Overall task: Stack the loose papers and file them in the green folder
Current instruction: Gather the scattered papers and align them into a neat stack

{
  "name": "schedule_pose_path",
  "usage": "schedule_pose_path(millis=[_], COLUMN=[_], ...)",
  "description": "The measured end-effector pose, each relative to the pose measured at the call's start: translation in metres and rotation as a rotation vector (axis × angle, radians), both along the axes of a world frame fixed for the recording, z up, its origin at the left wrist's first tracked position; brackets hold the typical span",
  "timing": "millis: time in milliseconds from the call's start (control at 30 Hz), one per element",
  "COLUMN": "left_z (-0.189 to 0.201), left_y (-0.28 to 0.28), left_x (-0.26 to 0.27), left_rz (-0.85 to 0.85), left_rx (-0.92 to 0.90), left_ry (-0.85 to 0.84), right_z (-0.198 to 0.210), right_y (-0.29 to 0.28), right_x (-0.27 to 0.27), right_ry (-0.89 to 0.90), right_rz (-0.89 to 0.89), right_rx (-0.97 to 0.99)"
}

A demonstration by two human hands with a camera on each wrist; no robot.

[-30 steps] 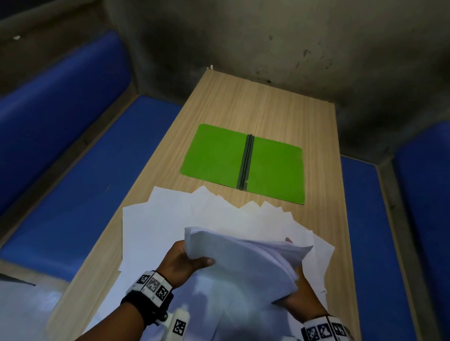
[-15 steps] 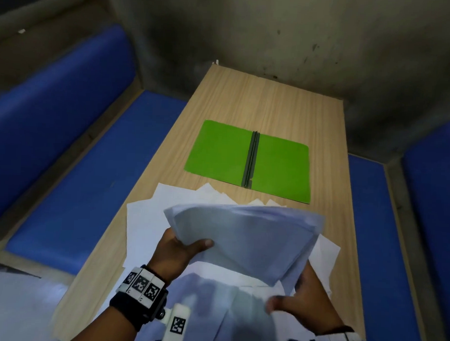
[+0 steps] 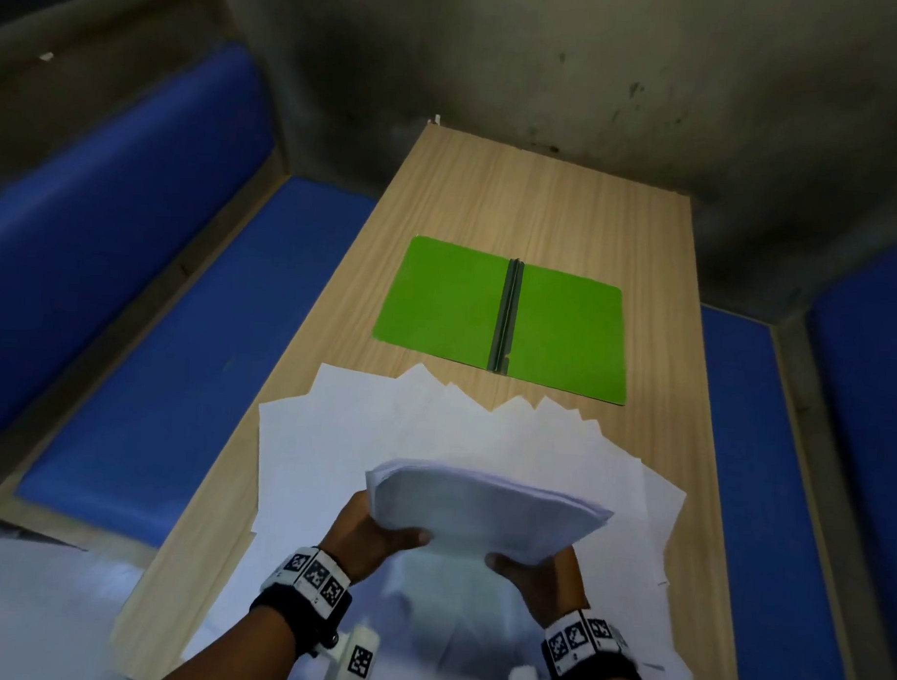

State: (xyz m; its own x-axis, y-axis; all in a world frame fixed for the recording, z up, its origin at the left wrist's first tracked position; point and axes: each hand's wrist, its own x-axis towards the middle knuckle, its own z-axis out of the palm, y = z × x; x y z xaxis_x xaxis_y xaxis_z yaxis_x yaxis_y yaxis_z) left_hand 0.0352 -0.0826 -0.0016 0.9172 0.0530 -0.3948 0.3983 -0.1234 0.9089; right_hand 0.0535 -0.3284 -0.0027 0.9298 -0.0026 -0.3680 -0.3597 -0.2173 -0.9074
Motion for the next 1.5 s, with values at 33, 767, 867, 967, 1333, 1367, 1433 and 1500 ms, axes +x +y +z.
schedule_pose_path(millis=[33, 767, 867, 967, 1333, 1367, 1433, 1500], left_z=[-0.004, 0.003, 0.003, 0.004, 0.006, 0.004, 0.002, -0.001], left_y=[0.004, 0.160, 0.163, 0.162, 0.154, 0.154, 0.154, 0.154], left_x=[-0.002, -0.076, -0.080, -0.082, -0.078, -0.079, -0.081, -0.081], left_rz=[0.014, 0.528, 0.583, 0.611, 0.570, 0.564, 0.552, 0.551], left_rx=[-0.014, 0.245, 0.237, 0.259, 0.321, 0.328, 0.354, 0.366], left_ry=[0.025, 0.201, 0.261, 0.265, 0.372, 0.383, 0.402, 0.423], right_z=[-0.003, -0.036, -0.032, -0.038, -0.048, -0.049, -0.046, -0.041], right_y=[0.005, 0.068, 0.034, 0.001, 0.007, 0.005, -0.004, -0.018], right_x=[0.000, 0.035, 0.040, 0.047, 0.057, 0.059, 0.062, 0.062], right_ry=[0.002, 0.343, 0.290, 0.320, 0.352, 0.355, 0.328, 0.305], right_rz=[0.002, -0.189, -0.171, -0.145, -0.102, -0.083, -0.035, -0.058], right_rx=[-0.013, -0.420, -0.488, -0.671, -0.558, -0.546, -0.575, -0.554])
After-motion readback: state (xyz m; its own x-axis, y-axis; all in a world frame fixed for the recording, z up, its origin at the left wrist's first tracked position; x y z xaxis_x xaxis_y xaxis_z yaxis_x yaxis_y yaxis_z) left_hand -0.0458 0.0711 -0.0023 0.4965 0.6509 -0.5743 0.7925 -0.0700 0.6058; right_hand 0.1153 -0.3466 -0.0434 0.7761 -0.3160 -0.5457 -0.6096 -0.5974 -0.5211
